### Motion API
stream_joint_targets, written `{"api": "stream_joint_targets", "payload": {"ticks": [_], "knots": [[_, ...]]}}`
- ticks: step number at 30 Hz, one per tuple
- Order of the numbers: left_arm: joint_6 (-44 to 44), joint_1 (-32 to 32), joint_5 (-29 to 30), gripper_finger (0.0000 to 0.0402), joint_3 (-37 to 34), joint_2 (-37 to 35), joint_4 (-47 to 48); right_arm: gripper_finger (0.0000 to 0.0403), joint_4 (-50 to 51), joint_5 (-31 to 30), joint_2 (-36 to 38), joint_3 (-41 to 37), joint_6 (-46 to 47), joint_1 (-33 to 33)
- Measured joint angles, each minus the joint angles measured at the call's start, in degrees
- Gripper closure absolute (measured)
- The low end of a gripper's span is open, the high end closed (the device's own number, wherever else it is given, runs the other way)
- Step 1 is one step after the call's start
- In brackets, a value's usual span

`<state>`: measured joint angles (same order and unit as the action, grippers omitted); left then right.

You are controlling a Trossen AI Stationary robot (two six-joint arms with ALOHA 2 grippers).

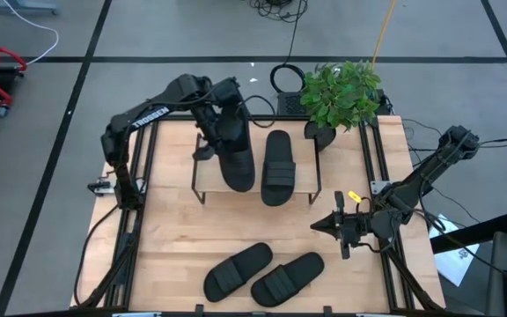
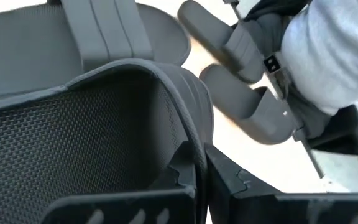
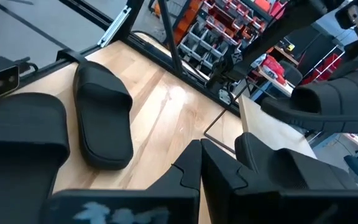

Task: Pick and place slides into the shelf
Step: Put the black slide on the shelf

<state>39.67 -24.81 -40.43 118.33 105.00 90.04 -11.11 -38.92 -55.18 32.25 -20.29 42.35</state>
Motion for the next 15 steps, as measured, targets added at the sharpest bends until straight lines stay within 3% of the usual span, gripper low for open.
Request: {"api": "stream_joint_targets", "payload": {"ticks": [15], "knots": [[0.79, 0.40, 1.66, 0.0399, -8.49, 0.06, -0.06, 0.0403, 0.15, 0.00, -0.02, 0.00, 1.96, 0.00]]}}
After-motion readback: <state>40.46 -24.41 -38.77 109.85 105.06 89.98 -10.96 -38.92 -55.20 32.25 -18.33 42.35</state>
